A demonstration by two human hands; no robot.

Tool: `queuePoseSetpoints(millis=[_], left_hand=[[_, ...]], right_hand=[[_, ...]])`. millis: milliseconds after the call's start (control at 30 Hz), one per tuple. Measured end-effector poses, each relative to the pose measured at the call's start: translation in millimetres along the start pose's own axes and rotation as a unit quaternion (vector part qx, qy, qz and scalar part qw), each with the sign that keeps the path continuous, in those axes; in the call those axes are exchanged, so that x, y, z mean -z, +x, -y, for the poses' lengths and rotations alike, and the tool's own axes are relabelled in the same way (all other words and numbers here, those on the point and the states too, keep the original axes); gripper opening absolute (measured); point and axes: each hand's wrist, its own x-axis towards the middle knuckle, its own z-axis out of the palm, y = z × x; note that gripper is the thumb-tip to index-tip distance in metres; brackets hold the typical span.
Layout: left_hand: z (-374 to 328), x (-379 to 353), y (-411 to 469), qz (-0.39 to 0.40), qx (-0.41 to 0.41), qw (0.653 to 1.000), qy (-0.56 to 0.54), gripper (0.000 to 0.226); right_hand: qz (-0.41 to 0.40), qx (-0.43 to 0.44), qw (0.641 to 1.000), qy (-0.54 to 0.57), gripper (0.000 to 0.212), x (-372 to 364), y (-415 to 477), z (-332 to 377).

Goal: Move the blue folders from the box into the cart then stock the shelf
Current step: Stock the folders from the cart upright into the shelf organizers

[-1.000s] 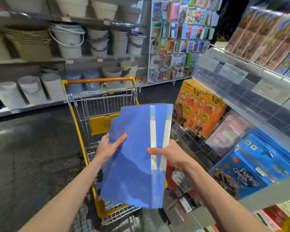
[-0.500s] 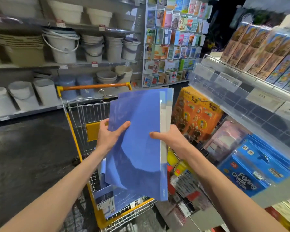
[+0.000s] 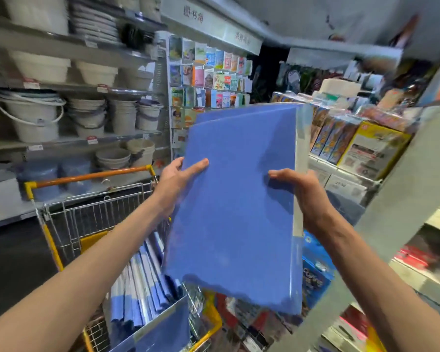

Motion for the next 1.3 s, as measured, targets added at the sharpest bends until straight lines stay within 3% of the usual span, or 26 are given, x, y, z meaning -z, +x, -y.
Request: queuePoseSetpoints(millis=[67, 233, 467, 600, 700, 767, 867, 1000, 1100, 1200, 1300], left_hand=[[-23.4, -37.1, -5.9, 0.011, -0.038, 0.999, -0.003, 0.016], [-66.9, -136.4, -27.0, 0.025, -0.117, 0.993, -0.012, 0.038], [-97.7, -274.5, -80.1, 0.040, -0.151, 0.987, -0.038, 0.035], [-100.2, -375.2, -112.7, 0.080, -0.164, 0.983, -0.027, 0.049], [-104.9, -445.6, -129.0, 0.070, -0.221, 0.971, 0.054, 0.062], [-109.6, -483.5, -139.0, 0.037, -0.274, 0.946, 0.169, 0.064], [-116.4, -529.1, -146.8, 0.008, -0.363, 0.880, 0.306, 0.063], [-125.5, -572.6, -136.2, 0.030, -0.452, 0.814, 0.363, 0.048], [-124.9, -598.2, -114.0, 0.042, -0.527, 0.741, 0.413, 0.049], [-119.9, -622.2, -76.8, 0.045, -0.566, 0.682, 0.461, 0.053], [-116.6, -652.9, -34.3, 0.017, -0.573, 0.643, 0.507, 0.067]], right_hand=[[-0.016, 0.035, 0.999, -0.003, 0.023, 24.8, -12.5, 30.0], [-0.062, 0.087, 0.994, -0.012, 0.005, 98.5, -47.0, 101.6], [-0.119, 0.164, 0.979, -0.017, 0.028, 209.9, -127.2, 170.2], [-0.203, 0.250, 0.941, -0.102, 0.025, 293.8, -184.5, 200.1], [-0.256, 0.288, 0.913, -0.132, 0.046, 346.4, -216.8, 226.0], [-0.284, 0.314, 0.895, -0.140, 0.053, 372.4, -229.9, 239.3], [-0.343, 0.358, 0.851, -0.175, 0.041, 401.8, -242.1, 260.0], [-0.437, 0.404, 0.765, -0.246, 0.028, 434.6, -240.9, 287.6], [-0.488, 0.442, 0.702, -0.271, 0.022, 459.6, -229.8, 304.1], [-0.518, 0.457, 0.664, -0.285, 0.028, 484.0, -211.0, 314.7], [-0.533, 0.479, 0.648, -0.257, 0.028, 508.7, -179.4, 323.3]])
